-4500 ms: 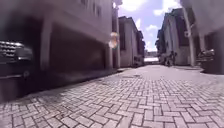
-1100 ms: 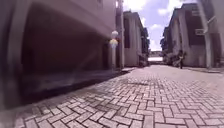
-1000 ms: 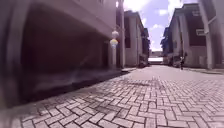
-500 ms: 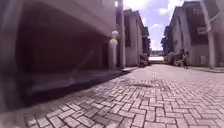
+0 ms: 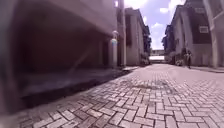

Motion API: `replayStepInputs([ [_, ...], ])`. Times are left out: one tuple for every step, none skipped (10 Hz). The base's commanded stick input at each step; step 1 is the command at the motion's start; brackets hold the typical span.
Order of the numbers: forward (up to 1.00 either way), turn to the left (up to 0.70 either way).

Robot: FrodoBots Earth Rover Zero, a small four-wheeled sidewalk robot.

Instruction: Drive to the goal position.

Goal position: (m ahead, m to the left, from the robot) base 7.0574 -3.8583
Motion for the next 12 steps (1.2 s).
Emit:
replayStepInputs([
  [0.5, -0.04],
  [0.5, -0.26],
  [0.5, -0.45],
  [0.5, -0.12],
  [0.5, 0.0],
  [0.5, 0.0],
  [0.5, 0.0],
  [0.5, 0.0],
  [0.5, -0.05],
  [0.5, -0.44],
  [0.5, -0.19],
  [0.5, 0.0],
])
